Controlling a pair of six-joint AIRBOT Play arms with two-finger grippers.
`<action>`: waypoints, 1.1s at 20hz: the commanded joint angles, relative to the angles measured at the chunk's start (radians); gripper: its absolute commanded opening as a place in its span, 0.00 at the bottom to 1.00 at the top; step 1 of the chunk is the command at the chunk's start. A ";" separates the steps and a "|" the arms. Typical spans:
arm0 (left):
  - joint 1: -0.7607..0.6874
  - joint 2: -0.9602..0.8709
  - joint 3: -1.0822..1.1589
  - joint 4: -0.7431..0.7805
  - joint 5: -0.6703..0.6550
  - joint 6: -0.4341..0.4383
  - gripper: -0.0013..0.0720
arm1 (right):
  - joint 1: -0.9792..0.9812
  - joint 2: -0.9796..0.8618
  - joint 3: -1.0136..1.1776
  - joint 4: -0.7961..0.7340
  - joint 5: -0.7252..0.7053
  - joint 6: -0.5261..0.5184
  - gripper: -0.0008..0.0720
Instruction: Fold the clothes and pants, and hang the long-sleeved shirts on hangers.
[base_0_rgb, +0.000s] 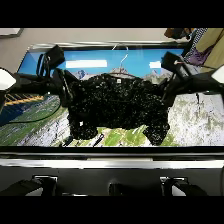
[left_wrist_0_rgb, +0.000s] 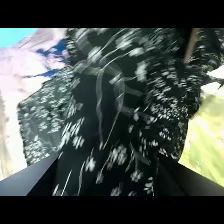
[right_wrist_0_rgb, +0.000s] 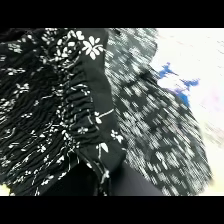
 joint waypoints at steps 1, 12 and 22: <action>0.001 0.000 0.000 0.016 0.096 -0.093 0.85 | 0.000 0.119 0.000 -0.120 0.025 0.108 0.03; 0.021 0.064 0.003 0.014 0.542 -0.747 0.85 | 0.000 0.428 0.000 -0.652 0.071 0.799 0.04; -0.017 0.079 0.003 0.013 0.493 -0.747 0.85 | 0.000 0.585 0.000 -1.214 0.177 1.369 0.03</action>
